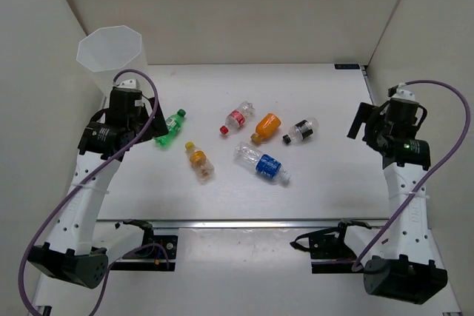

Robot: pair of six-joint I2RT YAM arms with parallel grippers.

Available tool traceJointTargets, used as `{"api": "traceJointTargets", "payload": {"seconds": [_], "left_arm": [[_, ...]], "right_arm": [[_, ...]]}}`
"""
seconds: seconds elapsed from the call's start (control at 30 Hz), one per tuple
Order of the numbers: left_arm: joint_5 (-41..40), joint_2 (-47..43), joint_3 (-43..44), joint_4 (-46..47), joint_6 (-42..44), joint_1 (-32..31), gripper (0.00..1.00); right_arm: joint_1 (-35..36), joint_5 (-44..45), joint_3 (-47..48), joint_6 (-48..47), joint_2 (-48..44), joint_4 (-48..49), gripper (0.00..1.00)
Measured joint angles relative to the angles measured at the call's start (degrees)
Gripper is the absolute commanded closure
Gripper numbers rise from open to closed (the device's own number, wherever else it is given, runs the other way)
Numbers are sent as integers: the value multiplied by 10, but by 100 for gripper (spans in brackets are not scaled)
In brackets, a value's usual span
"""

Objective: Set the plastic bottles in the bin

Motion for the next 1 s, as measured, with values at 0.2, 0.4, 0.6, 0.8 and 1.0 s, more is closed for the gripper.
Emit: {"api": "traceJointTargets", "payload": {"seconds": [0.2,0.4,0.6,0.8,1.0], "left_arm": [[-29,-6,-36,8,-34,-37,1],[-9,42,-135,60,-59,-80,1],[20,154,-152,117,-57,-145,1],[39,218,-158,176,-80,-142,1],[39,295,-163,216,-111,-157,1]], "right_arm": [[84,-9,-76,-23,-54,25,1],[101,-75,-112,-20,-62,70,1],[163,-113,-165,2,-48,102,1],[171,-132,-188,7,-50,113,1],[166,-144,-202,9,-67,125,0]]}}
